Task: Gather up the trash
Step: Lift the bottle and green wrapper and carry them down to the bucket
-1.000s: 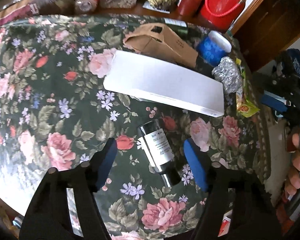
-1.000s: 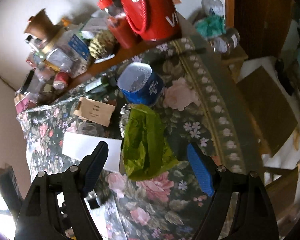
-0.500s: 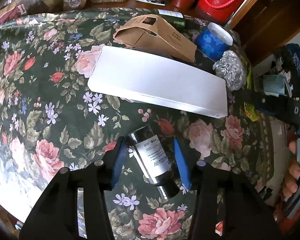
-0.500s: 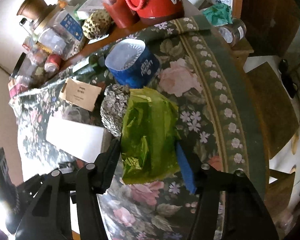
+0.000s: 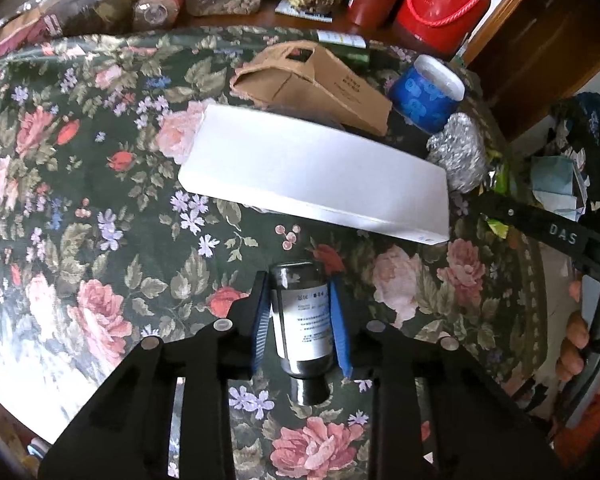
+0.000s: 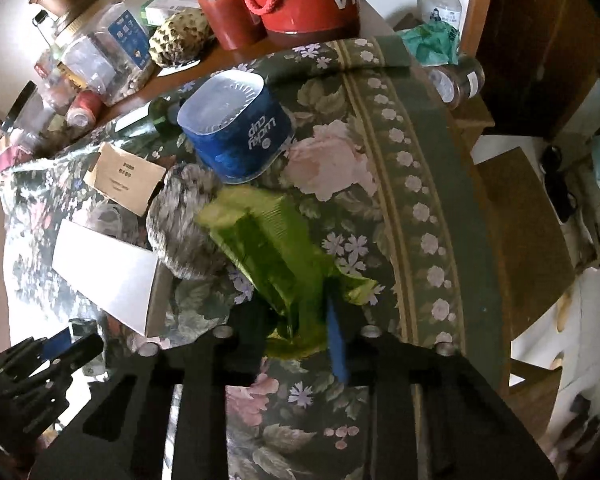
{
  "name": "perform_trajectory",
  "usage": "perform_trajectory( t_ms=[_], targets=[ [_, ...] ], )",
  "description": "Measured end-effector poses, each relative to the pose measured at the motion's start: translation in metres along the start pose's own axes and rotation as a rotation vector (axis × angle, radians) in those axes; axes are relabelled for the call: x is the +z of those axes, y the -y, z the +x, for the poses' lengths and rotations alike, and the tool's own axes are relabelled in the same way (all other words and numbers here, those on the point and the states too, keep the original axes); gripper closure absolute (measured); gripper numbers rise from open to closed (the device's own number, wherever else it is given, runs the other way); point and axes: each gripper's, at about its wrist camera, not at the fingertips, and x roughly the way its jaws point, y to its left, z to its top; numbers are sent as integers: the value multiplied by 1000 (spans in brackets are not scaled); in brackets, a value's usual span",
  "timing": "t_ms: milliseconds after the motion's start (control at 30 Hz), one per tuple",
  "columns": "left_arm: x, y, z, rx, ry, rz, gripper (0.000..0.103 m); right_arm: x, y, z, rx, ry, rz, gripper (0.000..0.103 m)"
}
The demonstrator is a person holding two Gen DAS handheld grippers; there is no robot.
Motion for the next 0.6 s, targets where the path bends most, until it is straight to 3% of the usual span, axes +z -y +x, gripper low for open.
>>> perform_trajectory(
  t_ms=[300, 600],
  targets=[
    [-2, 9, -51, 10, 116, -36, 76, -11, 13, -34, 44, 41, 6, 88],
    [-18, 38, -135, 35, 335, -71, 76, -15, 11, -122, 112, 209, -90, 88]
  ],
)
